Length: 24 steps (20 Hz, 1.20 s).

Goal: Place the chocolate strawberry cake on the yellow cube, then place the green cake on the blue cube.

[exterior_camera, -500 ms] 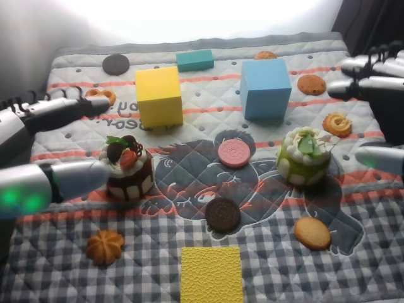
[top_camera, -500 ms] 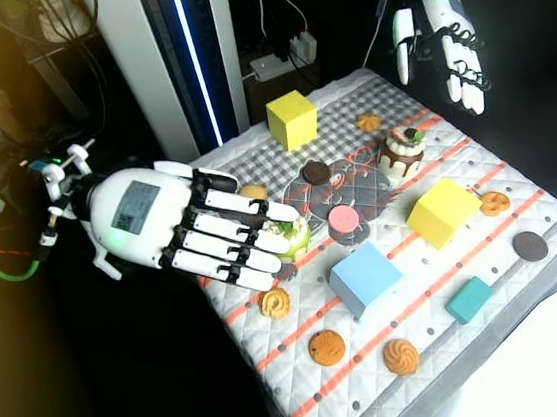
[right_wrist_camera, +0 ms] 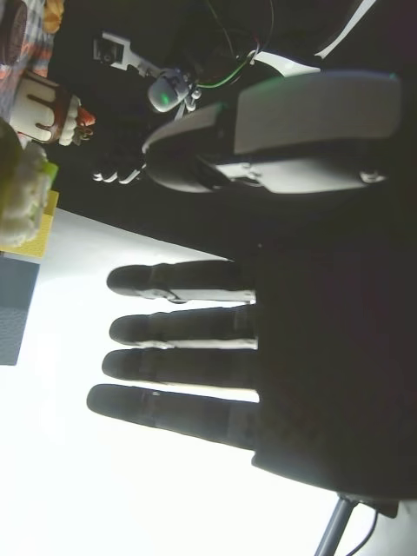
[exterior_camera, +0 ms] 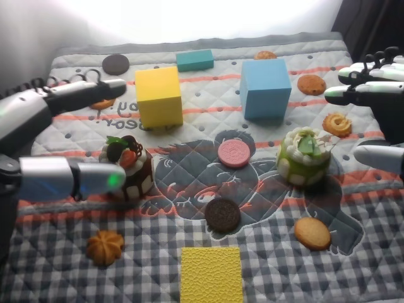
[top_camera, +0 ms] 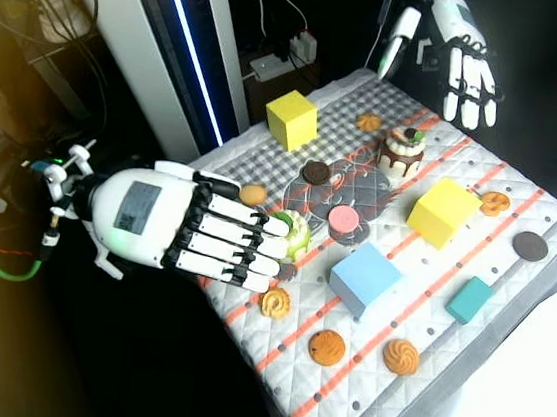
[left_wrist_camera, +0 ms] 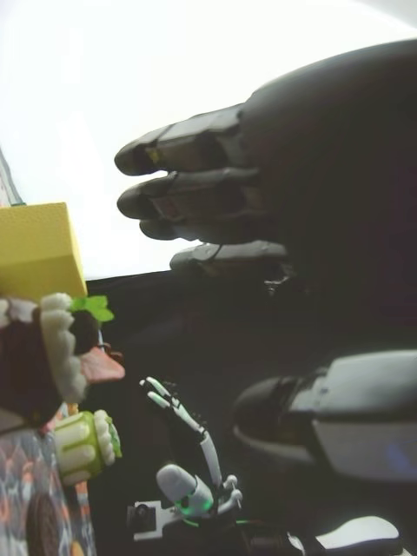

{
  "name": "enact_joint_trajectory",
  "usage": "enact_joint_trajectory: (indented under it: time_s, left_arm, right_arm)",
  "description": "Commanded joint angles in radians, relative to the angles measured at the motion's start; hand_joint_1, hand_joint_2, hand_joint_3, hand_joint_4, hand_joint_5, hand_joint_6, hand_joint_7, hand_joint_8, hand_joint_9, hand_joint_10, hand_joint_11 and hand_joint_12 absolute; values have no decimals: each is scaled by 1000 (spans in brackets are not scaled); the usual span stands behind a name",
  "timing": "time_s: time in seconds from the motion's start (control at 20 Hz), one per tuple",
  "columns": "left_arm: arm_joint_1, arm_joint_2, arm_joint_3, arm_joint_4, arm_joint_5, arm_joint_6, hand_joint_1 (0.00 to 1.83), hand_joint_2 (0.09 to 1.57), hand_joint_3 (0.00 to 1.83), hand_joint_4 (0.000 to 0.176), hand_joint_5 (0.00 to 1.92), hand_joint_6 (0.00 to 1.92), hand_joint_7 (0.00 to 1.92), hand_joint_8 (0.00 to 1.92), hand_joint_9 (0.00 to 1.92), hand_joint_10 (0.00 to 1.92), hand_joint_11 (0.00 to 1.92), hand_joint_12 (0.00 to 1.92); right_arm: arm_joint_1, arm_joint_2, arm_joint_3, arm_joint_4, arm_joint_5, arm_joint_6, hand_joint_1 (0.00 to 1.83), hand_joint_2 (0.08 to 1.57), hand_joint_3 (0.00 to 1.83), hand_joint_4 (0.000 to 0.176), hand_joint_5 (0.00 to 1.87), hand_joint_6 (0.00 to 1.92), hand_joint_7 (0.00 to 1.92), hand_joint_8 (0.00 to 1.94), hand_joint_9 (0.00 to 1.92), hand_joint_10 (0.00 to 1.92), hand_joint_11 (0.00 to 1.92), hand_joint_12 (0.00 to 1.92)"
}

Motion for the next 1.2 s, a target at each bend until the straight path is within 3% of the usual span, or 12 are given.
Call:
enact_joint_trajectory:
  time_s: [0.0,0.15,0.25,0.4,0.5,0.6,0.65,0.7,0.9,1.0,1.05,1.15]
  left_arm:
    - [-14,0,8,-2,-78,2,993,805,0,115,370,10,371,10,340,16,0,994]
    - [-43,-17,10,-22,-33,110,980,790,0,124,387,5,398,7,375,19,0,1029]
    - [-59,-31,11,-30,-7,169,1012,761,0,57,477,13,458,11,449,29,0,1187]
    - [-79,-55,38,-40,40,180,949,787,7,24,493,3,474,3,473,14,0,1142]
    - [-98,-72,60,-42,69,180,912,817,1,31,494,0,481,1,475,3,18,1065]
    - [-111,-80,73,-45,82,180,921,828,0,22,504,3,482,1,460,3,6,1031]
    - [-117,-82,78,-47,87,180,944,824,0,26,498,1,487,2,477,10,35,1047]
    - [-120,-84,81,-49,89,180,977,820,0,75,440,0,481,1,477,6,6,1098]
    - [-125,-89,86,-52,91,180,933,855,4,109,422,2,520,8,521,16,0,1231]
    - [-127,-93,90,-52,98,180,929,872,5,92,450,5,565,10,553,22,0,1278]
    - [-127,-95,92,-53,100,180,940,880,4,98,451,3,569,7,546,16,0,1232]
    - [-127,-100,95,-53,104,180,974,915,4,49,531,11,641,11,607,28,0,1259]
  right_arm:
    - [7,1,5,22,121,2,457,1213,0,76,481,0,330,0,321,0,107,705]
    - [7,1,6,22,121,2,446,1208,0,69,487,3,333,1,328,3,106,727]
    - [7,1,6,22,121,2,447,1209,0,54,492,4,337,3,333,4,106,724]
    - [5,1,5,22,121,2,472,1206,0,54,493,1,329,0,331,0,132,656]
    - [2,1,4,22,121,2,470,1213,0,52,487,0,330,0,331,0,117,693]
    - [1,1,3,22,121,2,436,1218,1,86,467,1,318,0,339,2,125,713]
    - [0,1,3,22,121,2,426,1216,0,76,482,7,325,3,345,4,126,714]
    - [0,1,2,22,121,2,427,1215,0,64,492,11,330,5,343,3,125,714]
    - [-5,-1,1,22,121,2,447,1212,3,55,495,0,355,0,370,0,128,783]
    - [-5,-2,1,22,121,2,440,1213,3,58,507,4,361,2,367,2,126,774]
    - [-6,-2,1,22,121,2,413,1216,3,67,495,1,366,3,376,5,135,767]
    - [-6,-2,1,22,121,2,397,1219,2,78,491,0,368,0,377,1,159,714]
